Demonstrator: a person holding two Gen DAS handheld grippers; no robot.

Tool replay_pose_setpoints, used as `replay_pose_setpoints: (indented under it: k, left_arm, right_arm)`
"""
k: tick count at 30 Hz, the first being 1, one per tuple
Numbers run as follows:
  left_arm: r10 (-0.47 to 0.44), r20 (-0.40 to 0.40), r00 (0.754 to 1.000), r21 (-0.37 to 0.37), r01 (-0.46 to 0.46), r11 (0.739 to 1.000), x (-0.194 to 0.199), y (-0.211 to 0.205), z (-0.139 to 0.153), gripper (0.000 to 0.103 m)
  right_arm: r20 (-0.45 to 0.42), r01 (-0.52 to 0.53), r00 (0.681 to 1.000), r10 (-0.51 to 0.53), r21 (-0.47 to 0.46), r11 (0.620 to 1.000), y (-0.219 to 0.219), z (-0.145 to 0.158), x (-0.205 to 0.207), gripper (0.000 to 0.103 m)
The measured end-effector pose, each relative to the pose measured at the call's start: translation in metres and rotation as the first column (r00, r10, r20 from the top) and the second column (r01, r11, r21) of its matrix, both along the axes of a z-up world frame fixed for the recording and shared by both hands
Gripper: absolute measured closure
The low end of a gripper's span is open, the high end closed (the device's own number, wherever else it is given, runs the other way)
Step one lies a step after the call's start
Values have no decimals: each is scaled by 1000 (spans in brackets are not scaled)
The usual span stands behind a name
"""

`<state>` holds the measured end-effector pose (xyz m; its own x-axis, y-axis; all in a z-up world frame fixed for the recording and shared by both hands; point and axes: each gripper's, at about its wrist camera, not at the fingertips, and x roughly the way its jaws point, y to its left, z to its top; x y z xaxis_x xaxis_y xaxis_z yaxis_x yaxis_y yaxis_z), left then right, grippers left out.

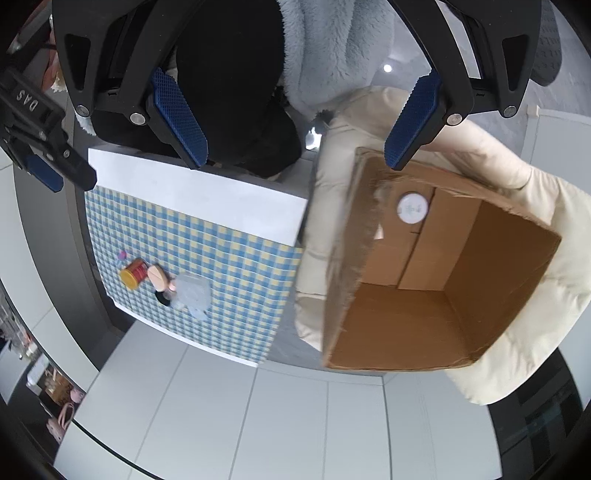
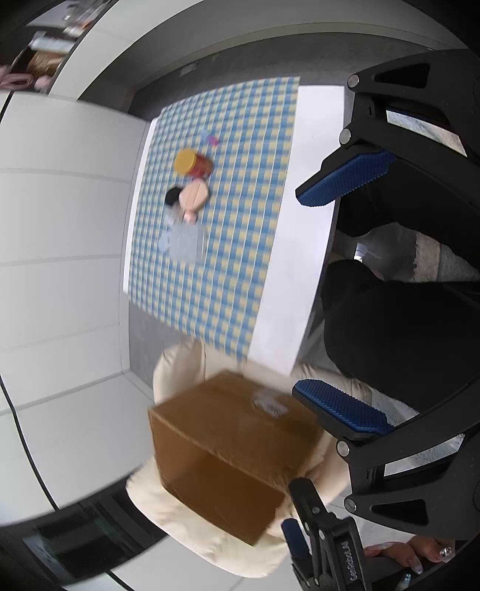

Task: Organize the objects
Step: 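Move both open tools back from the cardboard box toward the checked cloth, then grasp the yellow jar lid with the right tool while the left tool grasps the clear container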

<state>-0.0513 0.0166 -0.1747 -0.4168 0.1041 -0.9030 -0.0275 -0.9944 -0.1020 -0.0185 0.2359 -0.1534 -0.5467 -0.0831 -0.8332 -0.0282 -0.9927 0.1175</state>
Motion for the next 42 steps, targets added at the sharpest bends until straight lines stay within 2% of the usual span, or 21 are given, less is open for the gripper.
replay_pose_setpoints:
  k: [6, 7, 10, 18, 24, 33, 42]
  left_arm:
    - [-36, 0, 999, -10, 36, 999, -6, 34, -1, 6]
    - [-33, 1, 999, 9, 33, 999, -8, 39, 0, 6]
    - [5, -45, 999, 2, -5, 1000, -14, 60, 3, 6]
    - [-67, -76, 995, -27, 65, 998, -43, 113, -1, 6]
    - [-117, -63, 991, -54, 113, 992, -62, 144, -16, 6]
    - [-154, -73, 985, -57, 150, 987, -94, 175, -39, 6]
    - [-162, -30, 986, -66, 160, 985, -141, 197, -83, 6]
  right_arm:
    - [7, 99, 995, -99, -2, 995, 53, -7, 4, 7]
    - [13, 113, 994, -112, -13, 994, 62, -9, 4, 7]
    - [27, 146, 989, -146, -18, 989, 85, -14, 7, 7]
    - [31, 225, 974, -226, 18, 974, 141, -19, 5, 7]
    - [17, 262, 965, -262, 27, 965, 173, -26, -6, 7]
    - [30, 285, 958, -285, 26, 958, 211, -49, -33, 7]
    - [42, 301, 952, -303, 34, 953, 247, -81, -76, 7]
